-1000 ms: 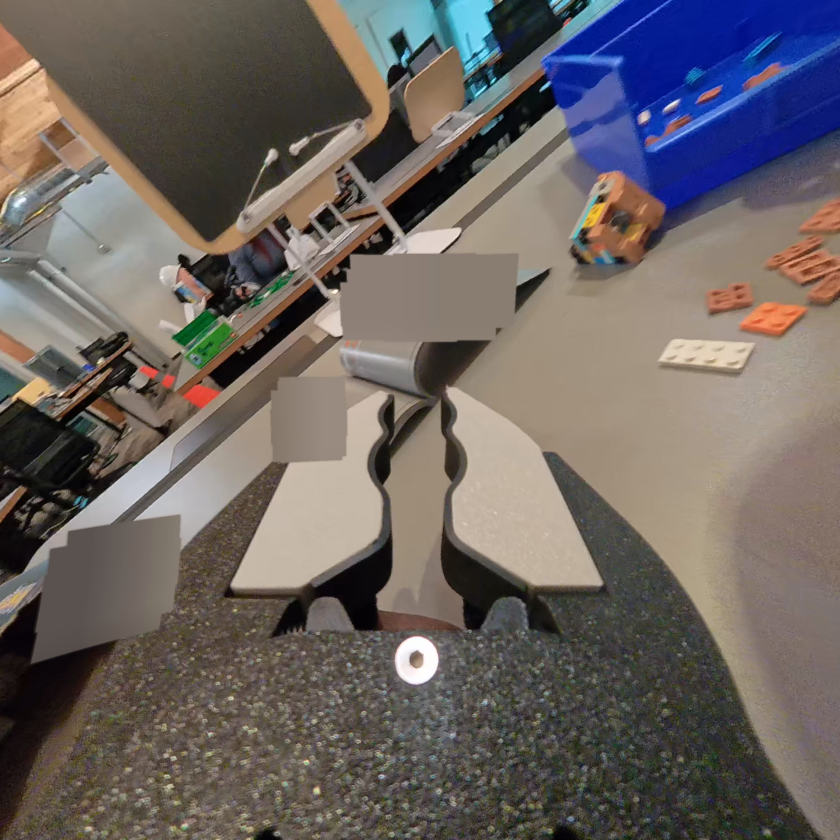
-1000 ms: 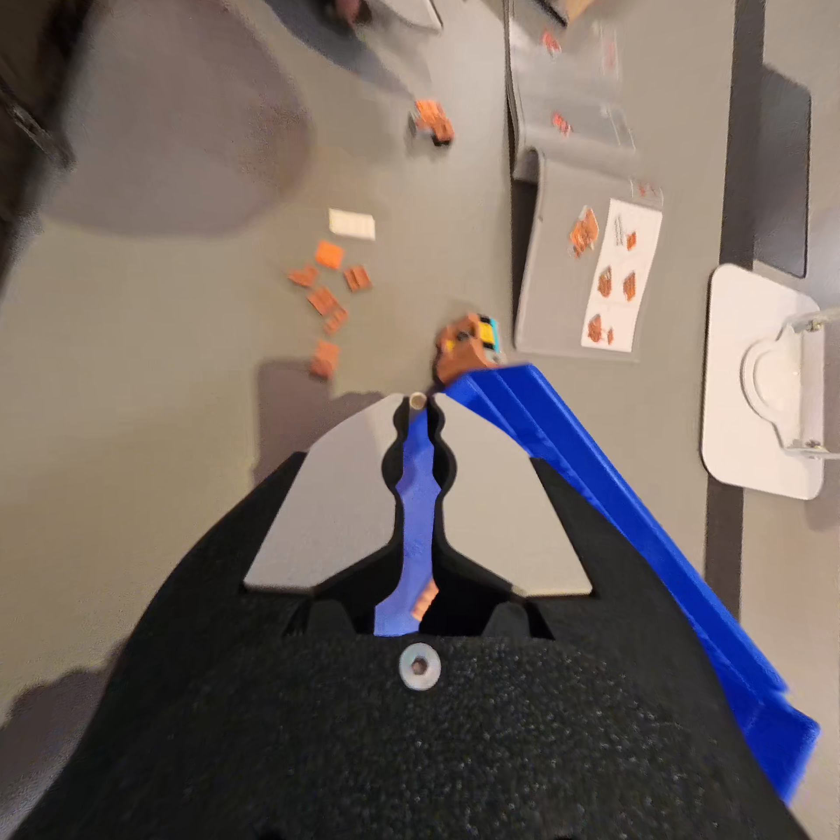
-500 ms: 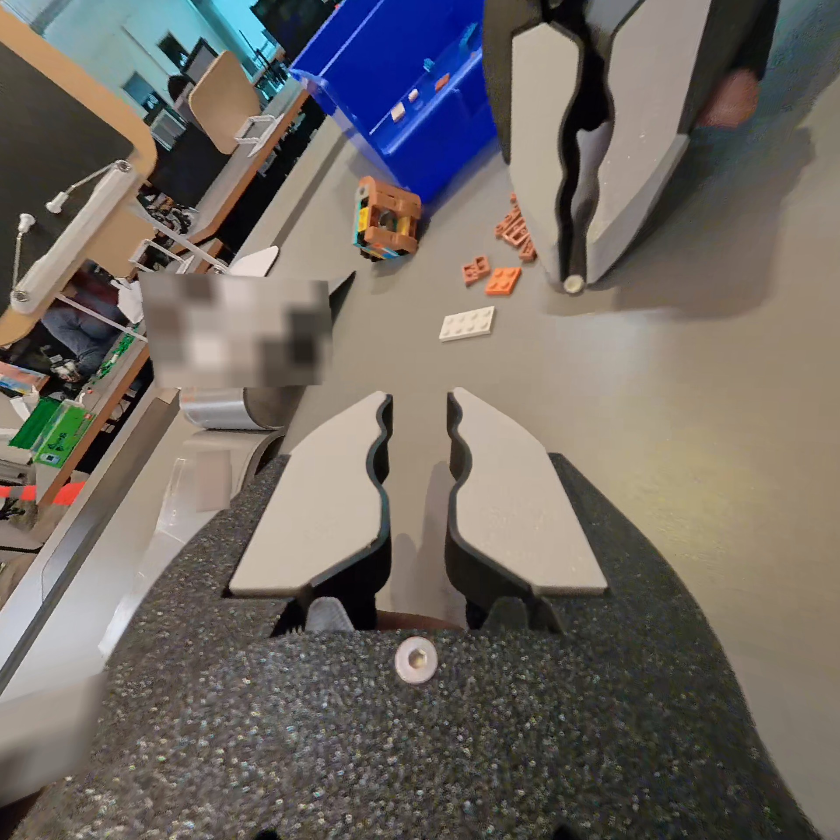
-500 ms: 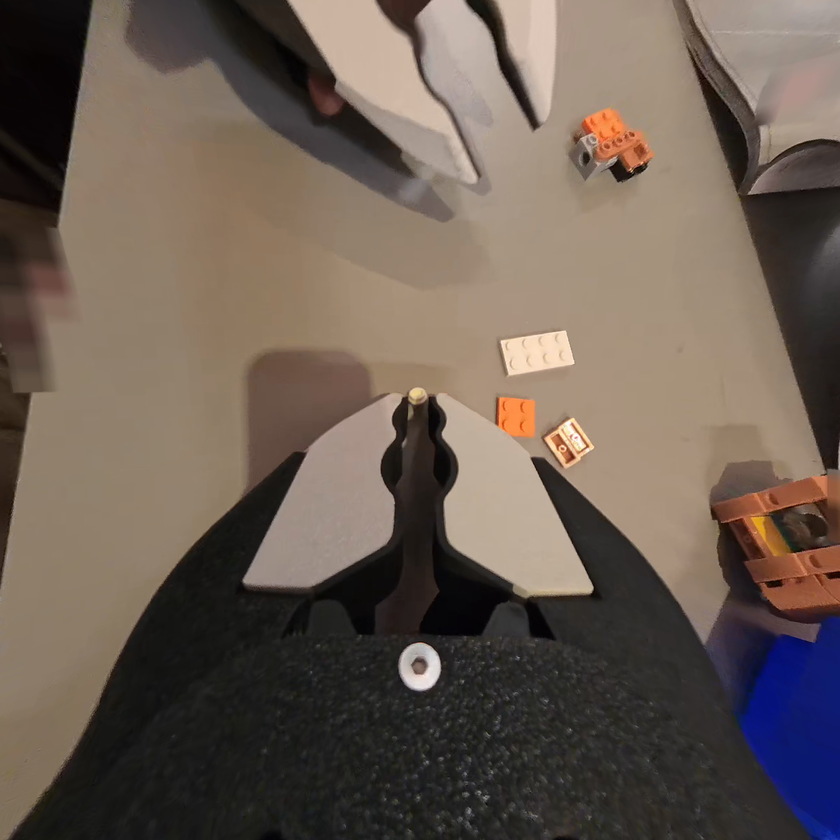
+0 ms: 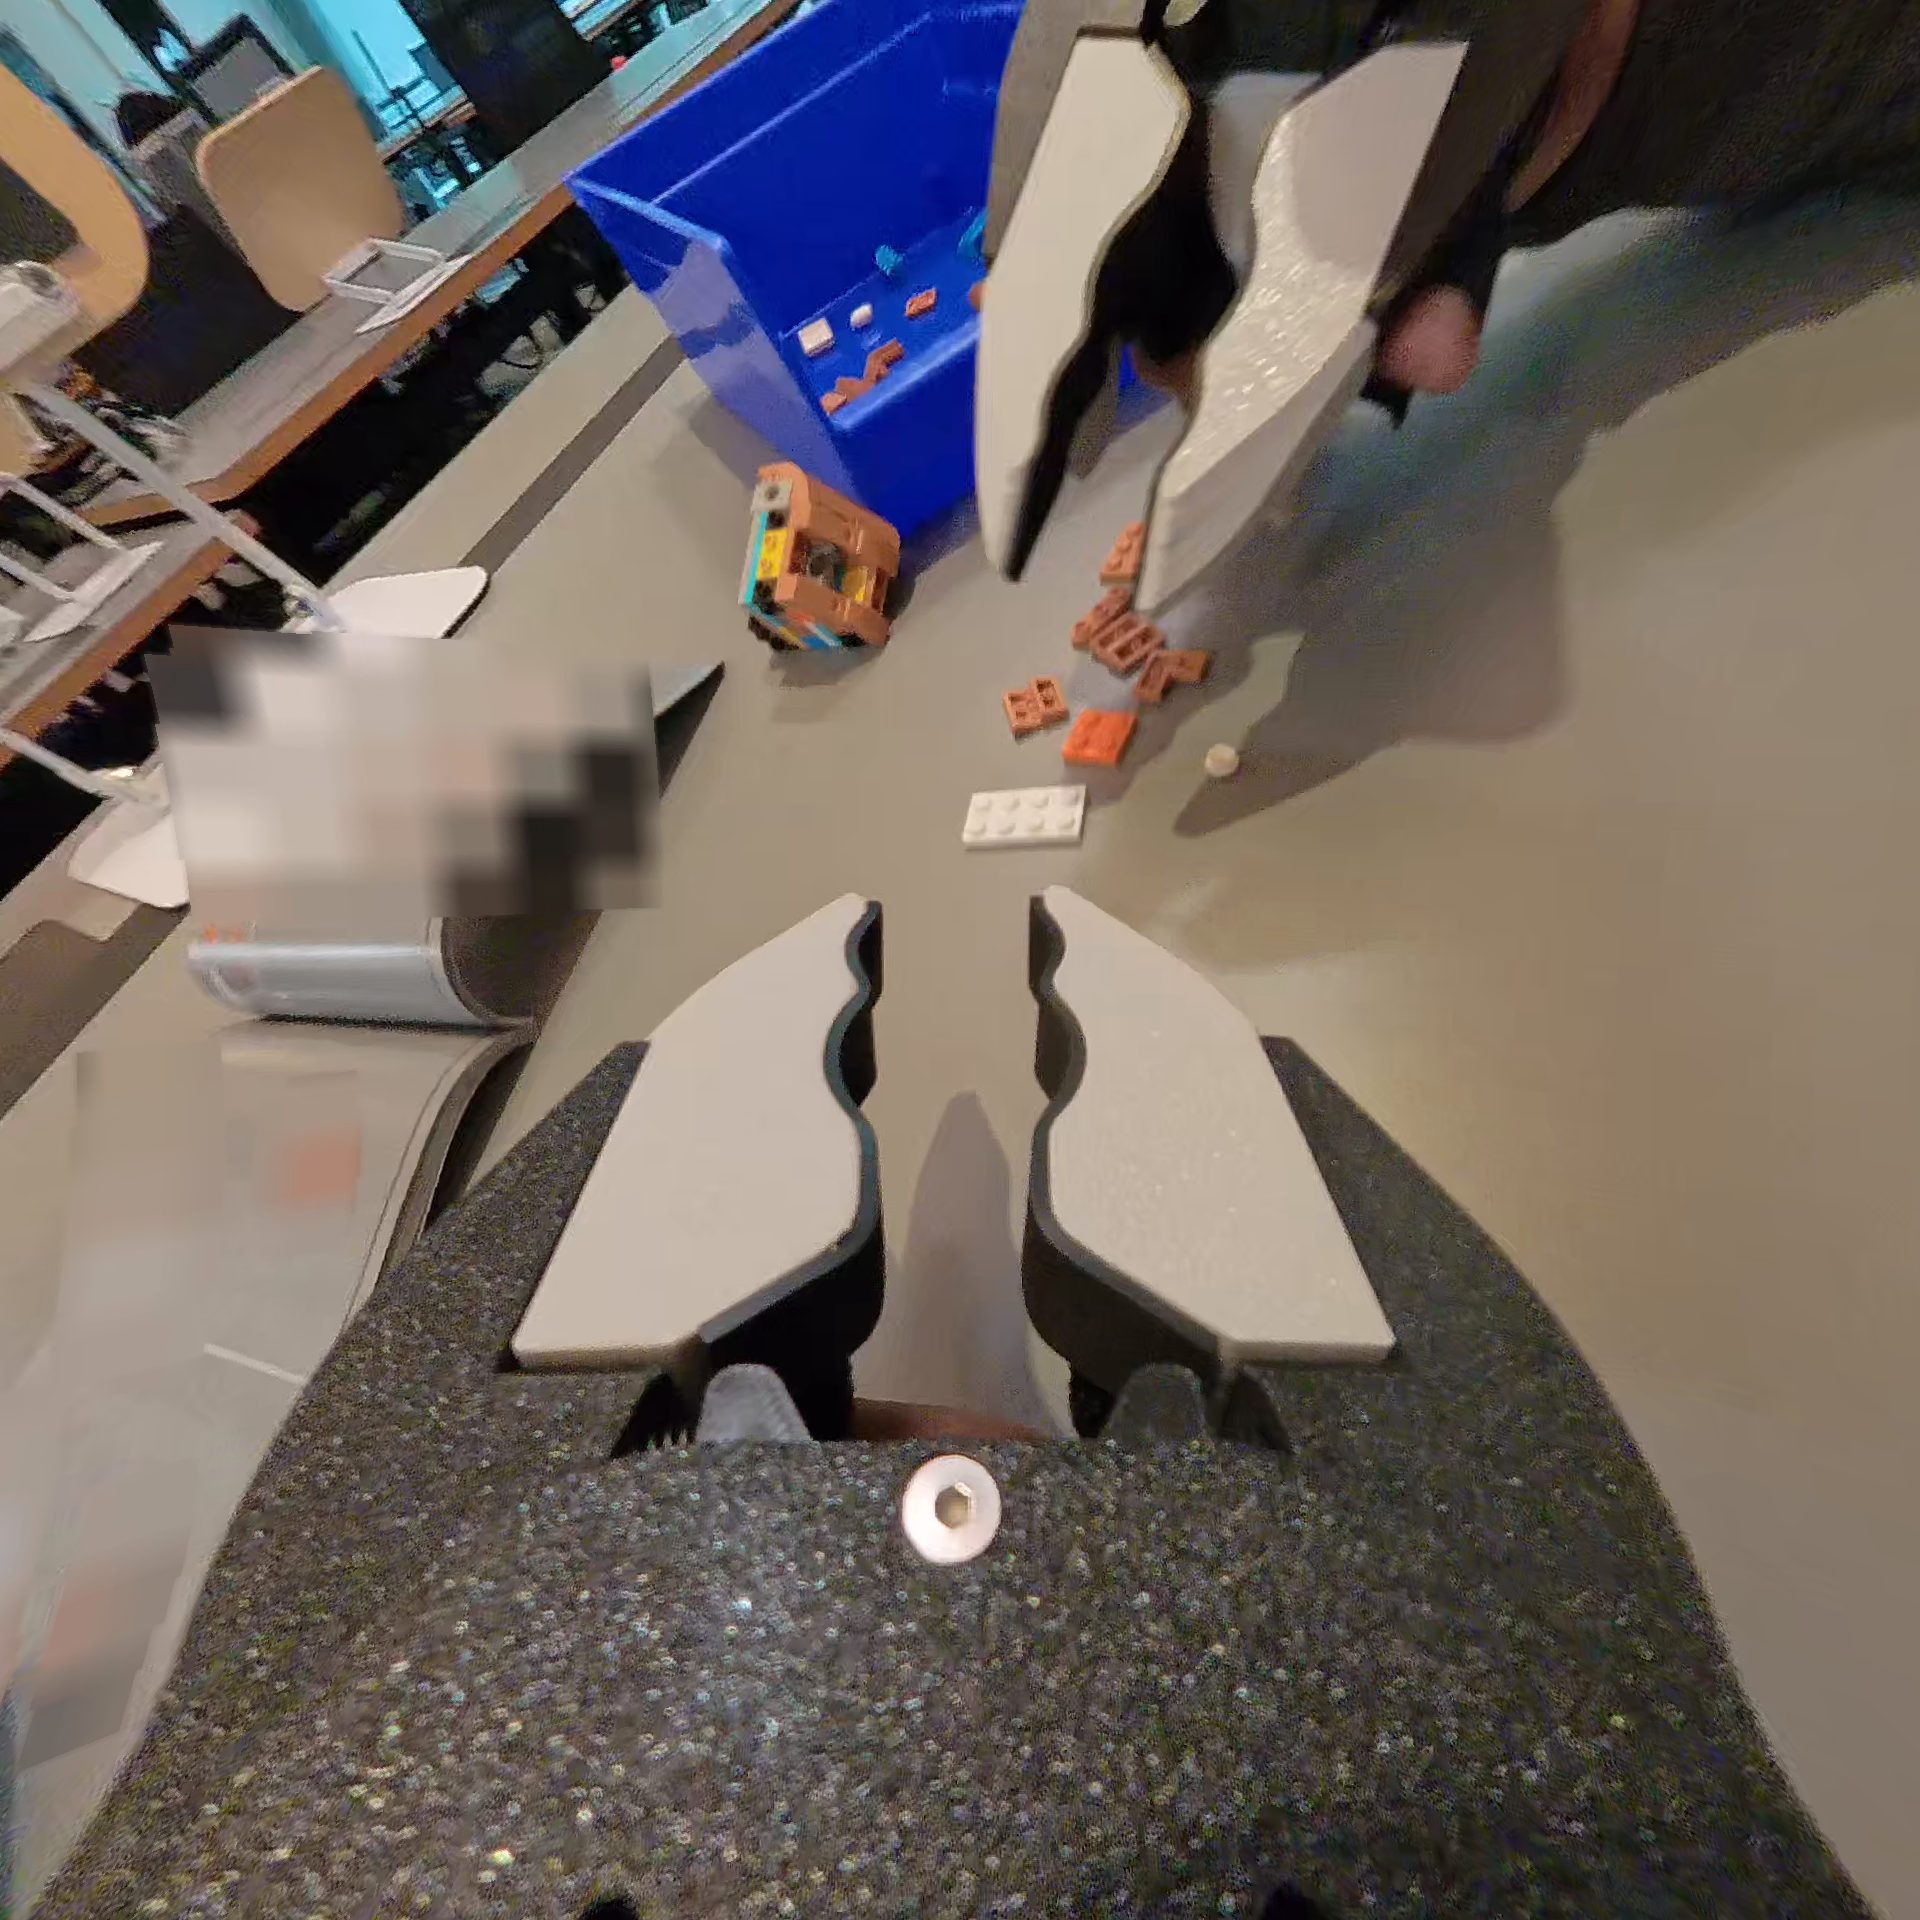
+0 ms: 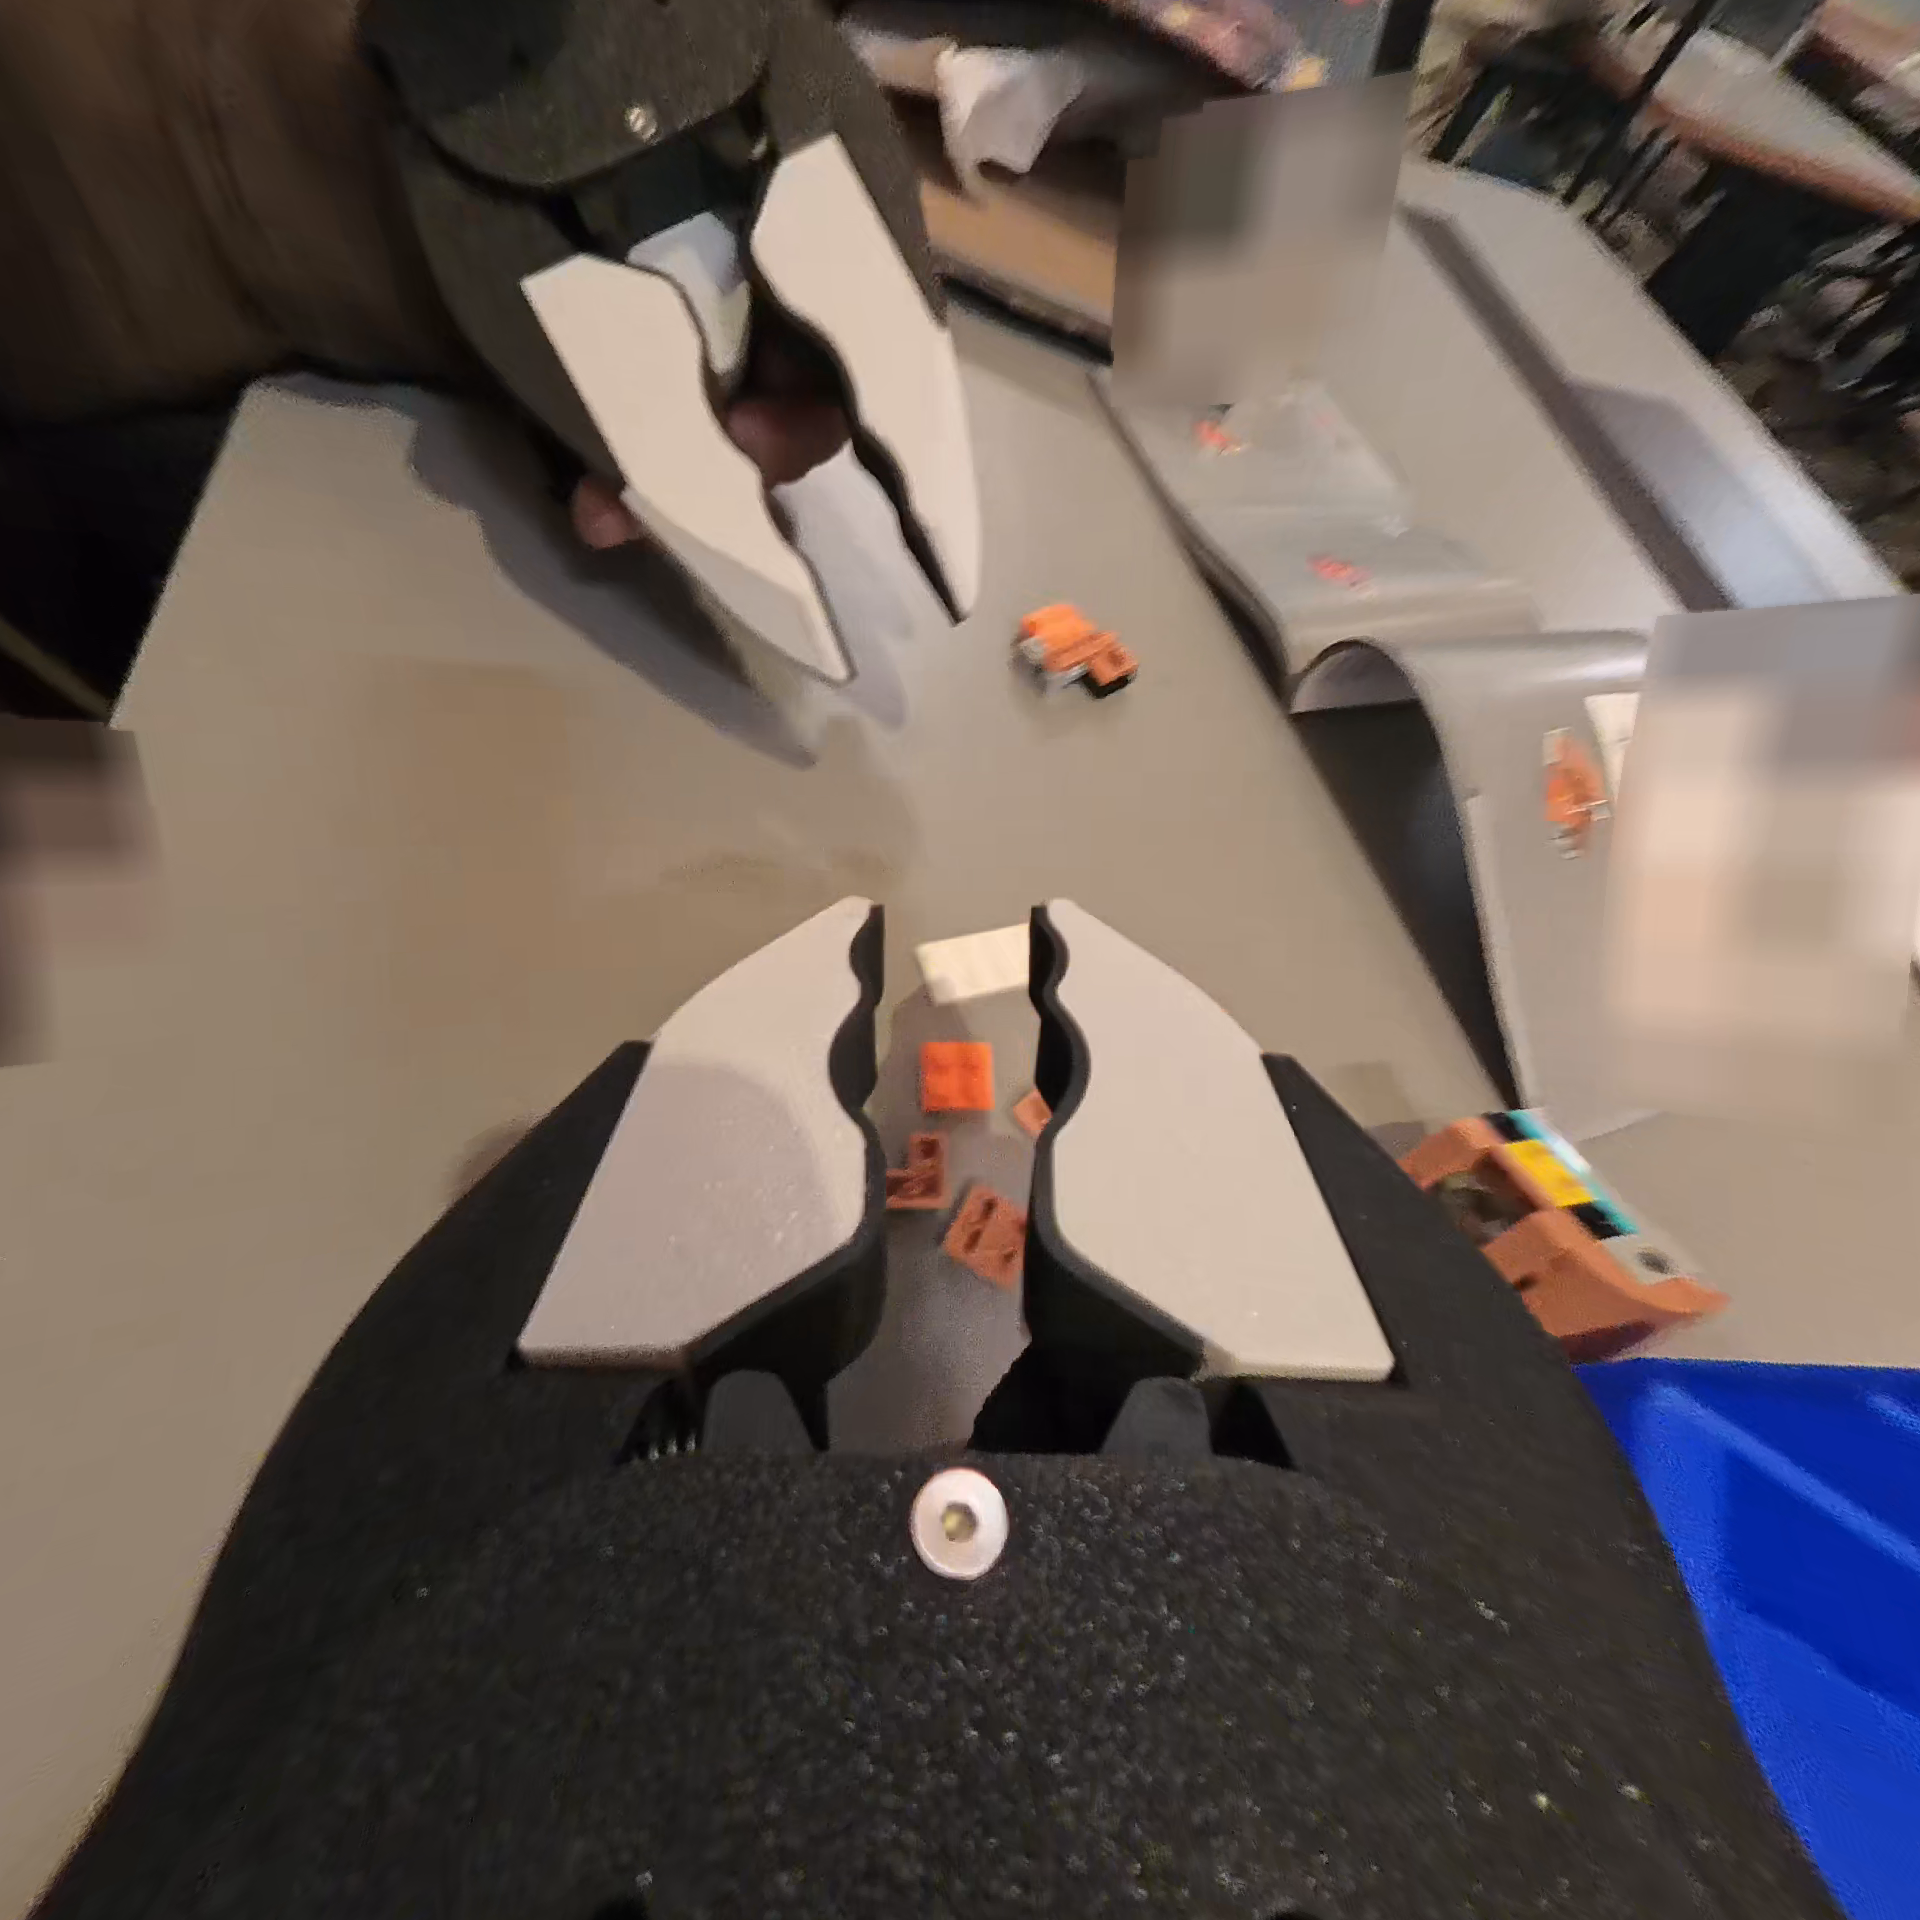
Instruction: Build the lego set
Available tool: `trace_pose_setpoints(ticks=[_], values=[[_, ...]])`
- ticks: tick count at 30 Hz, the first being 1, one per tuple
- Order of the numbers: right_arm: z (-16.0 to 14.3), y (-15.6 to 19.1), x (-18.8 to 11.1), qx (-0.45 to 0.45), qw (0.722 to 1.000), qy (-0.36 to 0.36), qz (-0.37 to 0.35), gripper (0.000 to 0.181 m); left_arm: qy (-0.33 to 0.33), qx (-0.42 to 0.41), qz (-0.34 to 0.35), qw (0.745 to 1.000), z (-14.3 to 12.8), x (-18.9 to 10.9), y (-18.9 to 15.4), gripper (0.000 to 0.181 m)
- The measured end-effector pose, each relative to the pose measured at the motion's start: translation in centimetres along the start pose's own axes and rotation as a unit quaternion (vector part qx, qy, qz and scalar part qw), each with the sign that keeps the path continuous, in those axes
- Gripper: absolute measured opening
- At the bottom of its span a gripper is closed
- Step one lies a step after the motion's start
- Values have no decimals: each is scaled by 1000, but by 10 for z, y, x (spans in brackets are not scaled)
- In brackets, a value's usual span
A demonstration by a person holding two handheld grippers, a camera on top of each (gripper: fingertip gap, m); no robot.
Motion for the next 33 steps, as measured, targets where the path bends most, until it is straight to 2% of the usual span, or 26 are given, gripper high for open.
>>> trace_pose_setpoints(ticks=[4,8,12,16,21,25,30,33], values=[[17,-20,6,-25,997,-51,-42,26,-11,27,-22,999,26,6,24,29],[29,-34,18,-48,991,-91,-81,26,-15,73,-33,997,53,26,59,29],[23,-42,24,-44,984,-113,-133,26,-26,62,-52,996,51,48,81,29],[10,-44,9,-40,977,-131,-162,22,-35,22,-69,997,33,53,78,30],[-4,-42,5,-15,987,-105,-118,18,37,89,-113,989,18,53,57,33],[-13,-37,6,8,997,-51,-63,17,89,108,-169,976,10,57,38,34],[-26,-26,7,2,1000,7,-11,18,152,100,-205,962,9,66,18,34],[-26,-22,8,-9,1000,17,-1,18,164,58,-207,963,12,72,14,34]])
Point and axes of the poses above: each gripper's, where its closed fingertips meet, x out along the fingers, z out of its top, y = z × x across the jaws, the point moved 7 cm from there along -x, back along the fingers, and after that the axes turned 7 degrees about -z, right-handed, at the moved point
